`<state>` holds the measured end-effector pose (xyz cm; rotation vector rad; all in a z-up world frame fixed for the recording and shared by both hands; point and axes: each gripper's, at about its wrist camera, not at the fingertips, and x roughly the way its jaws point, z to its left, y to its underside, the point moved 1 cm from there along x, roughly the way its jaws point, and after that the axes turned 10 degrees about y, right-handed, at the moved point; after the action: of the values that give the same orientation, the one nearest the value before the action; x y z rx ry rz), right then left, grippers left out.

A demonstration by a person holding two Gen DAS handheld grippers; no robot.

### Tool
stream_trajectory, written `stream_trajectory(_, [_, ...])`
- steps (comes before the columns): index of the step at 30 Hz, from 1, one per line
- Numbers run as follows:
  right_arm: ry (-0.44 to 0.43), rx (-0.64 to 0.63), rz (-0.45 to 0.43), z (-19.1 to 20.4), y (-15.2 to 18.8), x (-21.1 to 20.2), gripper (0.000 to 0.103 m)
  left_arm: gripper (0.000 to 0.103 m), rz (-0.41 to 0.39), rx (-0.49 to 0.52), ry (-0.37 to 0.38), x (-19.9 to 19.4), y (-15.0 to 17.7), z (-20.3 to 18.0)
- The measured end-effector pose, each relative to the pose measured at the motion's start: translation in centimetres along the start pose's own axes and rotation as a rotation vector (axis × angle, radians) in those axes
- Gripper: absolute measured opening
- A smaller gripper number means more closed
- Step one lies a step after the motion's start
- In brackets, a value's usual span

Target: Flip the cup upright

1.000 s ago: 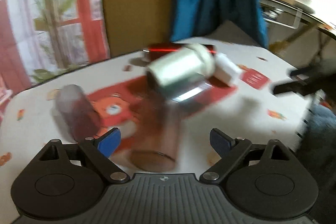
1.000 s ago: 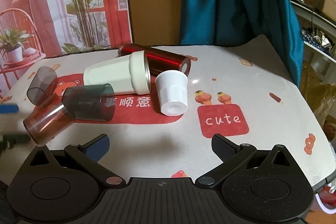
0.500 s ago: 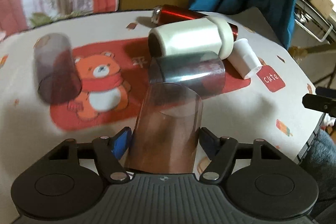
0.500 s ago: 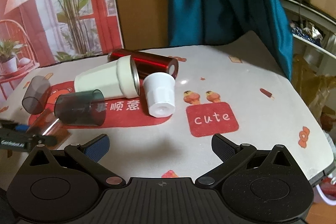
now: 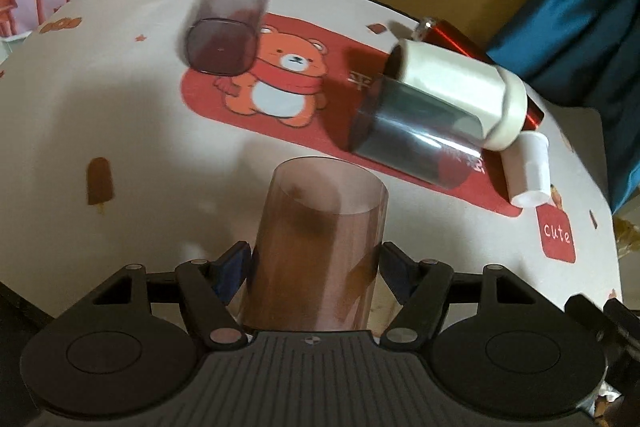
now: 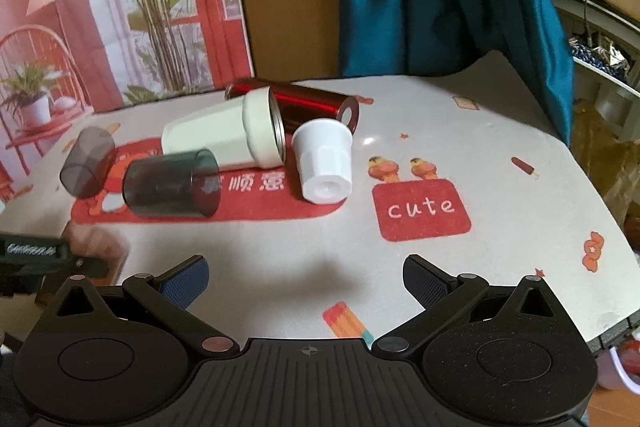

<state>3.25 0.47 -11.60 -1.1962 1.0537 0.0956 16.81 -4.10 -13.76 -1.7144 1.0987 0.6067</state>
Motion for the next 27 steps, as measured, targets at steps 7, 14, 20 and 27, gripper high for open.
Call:
stream_trajectory(7, [-0.001, 0.025, 0.025, -1.2, 0.6, -0.1, 0.103, 0.073, 0.037, -0.085, 0.046, 1.3, 0.5, -1.9])
stream_trajectory(14, [0.0, 0.032, 0.054, -1.7, 0.8, 0.3, 0.103, 0.088, 0.079, -0.123, 0.183, 1.4, 1.8, -2.3])
stream_trajectory(20, [-0.05, 0.019, 0.104, -0.8, 0.2, 0.8, 0.103, 0.093, -0.054, -0.037, 0.153, -3.4, 1.3, -1.9])
stream_trajectory(27, [-0.252, -0.073, 0.218, 4.1, -1.8, 2.5, 0.103, 0.103, -0.259, 0.148, -0.148, -8.8, 3.0, -0.8])
